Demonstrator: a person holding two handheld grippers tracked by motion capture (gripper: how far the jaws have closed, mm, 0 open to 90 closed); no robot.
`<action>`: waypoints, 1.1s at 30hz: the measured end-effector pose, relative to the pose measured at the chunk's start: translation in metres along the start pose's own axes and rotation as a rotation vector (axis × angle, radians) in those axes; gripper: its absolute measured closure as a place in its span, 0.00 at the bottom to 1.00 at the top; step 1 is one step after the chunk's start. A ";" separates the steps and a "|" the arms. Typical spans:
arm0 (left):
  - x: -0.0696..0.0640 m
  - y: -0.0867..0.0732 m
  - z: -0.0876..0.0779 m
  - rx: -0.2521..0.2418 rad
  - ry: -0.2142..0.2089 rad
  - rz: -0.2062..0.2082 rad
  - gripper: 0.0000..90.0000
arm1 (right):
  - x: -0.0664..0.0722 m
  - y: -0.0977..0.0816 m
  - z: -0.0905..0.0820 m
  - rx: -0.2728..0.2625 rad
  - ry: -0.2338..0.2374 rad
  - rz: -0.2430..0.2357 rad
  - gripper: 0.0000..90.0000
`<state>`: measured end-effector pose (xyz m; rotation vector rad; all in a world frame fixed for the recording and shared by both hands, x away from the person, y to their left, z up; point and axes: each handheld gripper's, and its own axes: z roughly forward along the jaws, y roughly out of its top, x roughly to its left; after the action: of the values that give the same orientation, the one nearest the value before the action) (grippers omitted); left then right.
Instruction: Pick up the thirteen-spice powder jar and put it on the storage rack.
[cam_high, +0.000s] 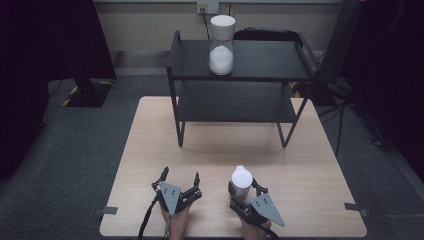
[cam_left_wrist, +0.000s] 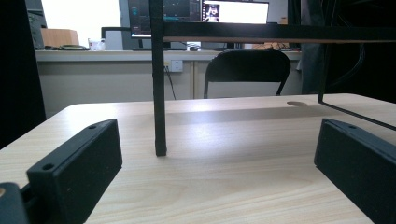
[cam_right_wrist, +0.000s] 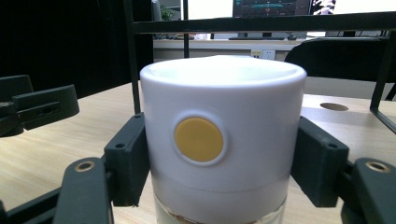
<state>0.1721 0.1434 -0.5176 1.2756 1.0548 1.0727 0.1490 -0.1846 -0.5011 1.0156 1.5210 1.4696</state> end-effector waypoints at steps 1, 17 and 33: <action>0.000 0.000 0.000 0.000 0.000 0.000 0.00 | 0.000 0.001 0.000 0.002 0.001 0.000 0.33; 0.000 0.000 0.000 0.000 0.001 0.001 0.00 | -0.008 0.018 0.002 0.061 0.033 -0.023 0.33; -0.001 0.000 0.000 0.000 0.004 0.001 0.00 | -0.029 0.037 -0.003 0.053 0.101 0.013 0.34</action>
<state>0.1720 0.1428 -0.5175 1.2748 1.0576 1.0760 0.1583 -0.2120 -0.4635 0.9972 1.6355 1.5164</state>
